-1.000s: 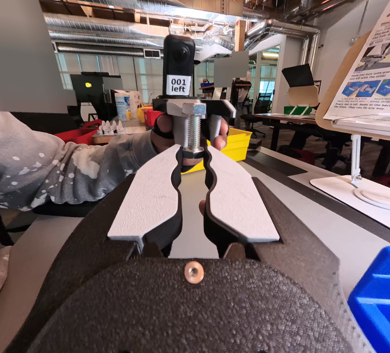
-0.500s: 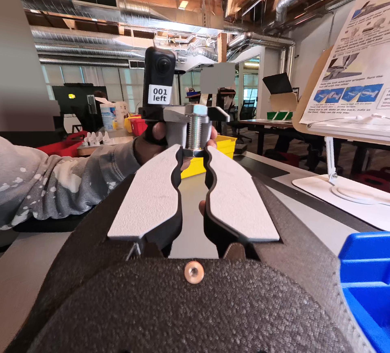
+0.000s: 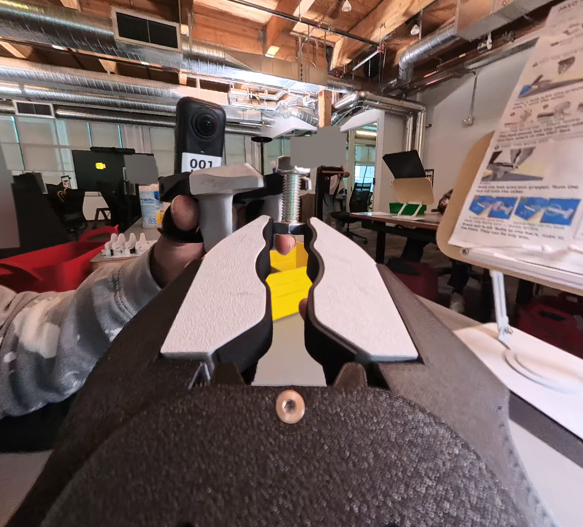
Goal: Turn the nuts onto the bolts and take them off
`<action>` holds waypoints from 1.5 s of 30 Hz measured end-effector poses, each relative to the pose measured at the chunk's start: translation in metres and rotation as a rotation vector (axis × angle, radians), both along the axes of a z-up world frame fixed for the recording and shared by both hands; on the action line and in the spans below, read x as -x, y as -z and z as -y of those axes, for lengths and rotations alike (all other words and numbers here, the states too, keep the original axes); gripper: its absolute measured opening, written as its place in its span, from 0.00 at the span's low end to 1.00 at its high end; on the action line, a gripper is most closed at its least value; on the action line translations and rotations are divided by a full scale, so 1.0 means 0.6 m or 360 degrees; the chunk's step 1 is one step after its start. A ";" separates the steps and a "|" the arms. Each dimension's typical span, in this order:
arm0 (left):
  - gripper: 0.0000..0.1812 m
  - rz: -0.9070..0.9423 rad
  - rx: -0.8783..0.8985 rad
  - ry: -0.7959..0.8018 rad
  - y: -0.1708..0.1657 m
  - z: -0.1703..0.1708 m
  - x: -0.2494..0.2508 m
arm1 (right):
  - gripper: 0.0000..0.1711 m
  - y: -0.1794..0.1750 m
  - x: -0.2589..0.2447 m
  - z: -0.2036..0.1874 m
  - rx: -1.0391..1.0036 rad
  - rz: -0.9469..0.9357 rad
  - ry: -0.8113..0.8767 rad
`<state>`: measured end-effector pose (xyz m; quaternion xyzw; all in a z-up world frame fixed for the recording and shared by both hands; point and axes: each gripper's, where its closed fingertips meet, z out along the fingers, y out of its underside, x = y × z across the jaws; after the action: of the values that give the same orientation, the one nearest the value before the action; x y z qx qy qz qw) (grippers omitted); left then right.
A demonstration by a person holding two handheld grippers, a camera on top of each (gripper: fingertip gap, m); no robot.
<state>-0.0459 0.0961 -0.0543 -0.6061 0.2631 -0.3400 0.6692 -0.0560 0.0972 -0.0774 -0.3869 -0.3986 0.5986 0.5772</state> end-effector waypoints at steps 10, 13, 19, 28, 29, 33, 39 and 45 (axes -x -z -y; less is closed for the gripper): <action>0.10 -0.0041 -0.0024 -0.0190 -0.008 -0.012 0.055 | 0.11 -0.013 0.009 0.024 -0.0018 -0.0117 -0.0117; 0.14 -0.0011 -0.0026 -0.0090 -0.011 -0.002 0.038 | 0.11 -0.009 0.005 0.016 -0.0002 -0.0104 -0.0102; 0.18 -0.0005 0.0017 -0.0026 -0.003 -0.001 0.010 | 0.11 0.006 0.011 0.015 -0.0001 -0.0047 -0.0093; 0.16 0.0034 0.0016 -0.0043 -0.003 -0.005 0.025 | 0.11 -0.009 -0.003 0.018 0.0005 -0.0103 -0.0159; 0.17 0.0045 0.0011 -0.0008 -0.006 0.001 0.018 | 0.11 -0.004 0.000 0.016 0.0010 -0.0081 -0.0142; 0.19 0.0028 0.0033 0.0002 -0.001 0.000 0.008 | 0.11 0.003 0.007 0.018 0.0015 -0.0050 -0.0132; 0.15 0.0051 0.0075 -0.0126 0.007 -0.021 0.045 | 0.11 -0.016 -0.007 0.028 0.0004 -0.0121 -0.0203; 0.20 0.0057 0.0062 0.0068 -0.004 0.006 0.006 | 0.11 0.002 0.002 0.011 0.0046 -0.0051 -0.0134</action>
<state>-0.0493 0.0926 -0.0521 -0.6070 0.2575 -0.3701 0.6545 -0.0575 0.0903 -0.0785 -0.3684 -0.3965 0.6342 0.5522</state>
